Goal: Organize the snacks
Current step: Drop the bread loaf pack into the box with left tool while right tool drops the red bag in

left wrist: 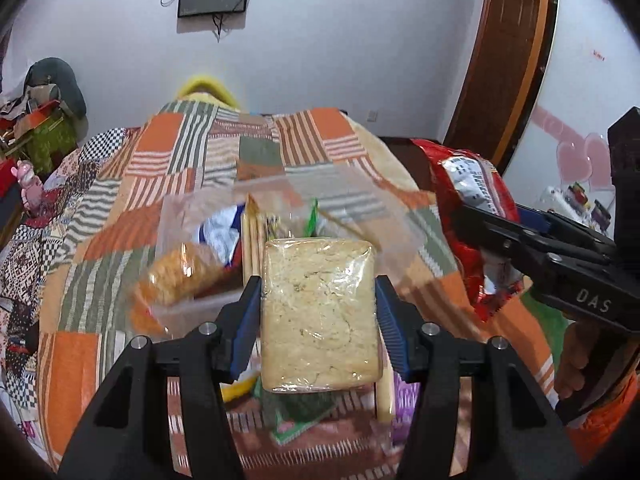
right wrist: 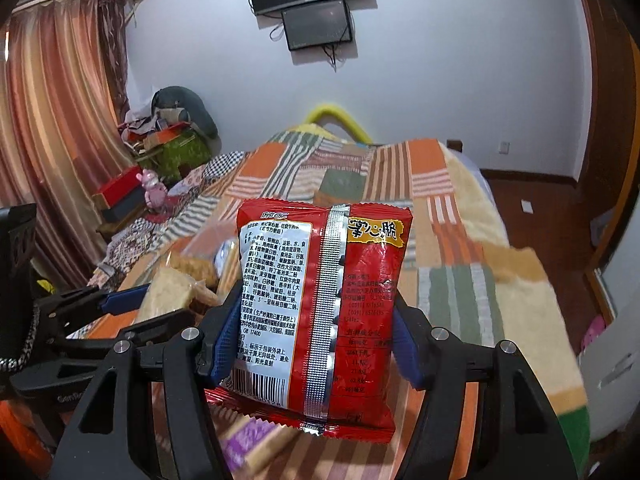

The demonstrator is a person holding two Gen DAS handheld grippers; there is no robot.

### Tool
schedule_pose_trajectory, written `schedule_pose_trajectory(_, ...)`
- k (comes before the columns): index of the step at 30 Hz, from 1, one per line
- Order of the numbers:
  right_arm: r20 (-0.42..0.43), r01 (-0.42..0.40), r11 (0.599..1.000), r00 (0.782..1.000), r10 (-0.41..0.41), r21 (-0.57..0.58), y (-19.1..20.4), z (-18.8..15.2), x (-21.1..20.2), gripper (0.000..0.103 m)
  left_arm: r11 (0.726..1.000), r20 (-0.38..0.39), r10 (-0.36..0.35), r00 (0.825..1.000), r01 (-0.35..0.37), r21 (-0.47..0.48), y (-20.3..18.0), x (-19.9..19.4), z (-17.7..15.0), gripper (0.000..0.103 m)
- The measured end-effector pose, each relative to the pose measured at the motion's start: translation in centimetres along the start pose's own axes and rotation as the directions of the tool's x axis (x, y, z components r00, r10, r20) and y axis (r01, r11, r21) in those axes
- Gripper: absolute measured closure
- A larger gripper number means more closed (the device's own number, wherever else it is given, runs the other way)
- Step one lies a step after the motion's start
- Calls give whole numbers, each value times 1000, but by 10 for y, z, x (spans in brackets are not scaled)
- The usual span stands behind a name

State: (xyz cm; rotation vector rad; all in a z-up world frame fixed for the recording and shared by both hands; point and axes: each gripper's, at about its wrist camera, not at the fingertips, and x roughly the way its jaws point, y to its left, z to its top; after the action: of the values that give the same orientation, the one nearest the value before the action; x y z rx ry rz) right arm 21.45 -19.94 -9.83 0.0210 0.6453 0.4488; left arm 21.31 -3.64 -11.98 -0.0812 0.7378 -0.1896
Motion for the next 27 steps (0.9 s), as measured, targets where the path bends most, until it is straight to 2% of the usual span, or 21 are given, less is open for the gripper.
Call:
schedule_pose_trajectory(7, 3, 0, 1000, 1000, 0, -1, -1, 22, 29, 42, 1000, 14, 5, 1000, -4, -4, 7, 25, 25, 48)
schedule_pose_trajectory(16, -83, 15, 1000, 996, -17, -25, 1, 22, 80, 42, 1000, -8, 16, 1000, -17, -23, 17, 60, 39, 48)
schedule_pose_trajectory(22, -126, 9, 999, 992, -13, -32, -1, 23, 91, 42, 999, -8, 26, 1000, -26, -36, 26, 72, 46, 48)
schedule_pose_trajectory(27, -124, -10, 1000, 992, 8, -17, -2, 23, 85, 37, 999, 16, 24, 1000, -23, -35, 26, 63, 49, 48)
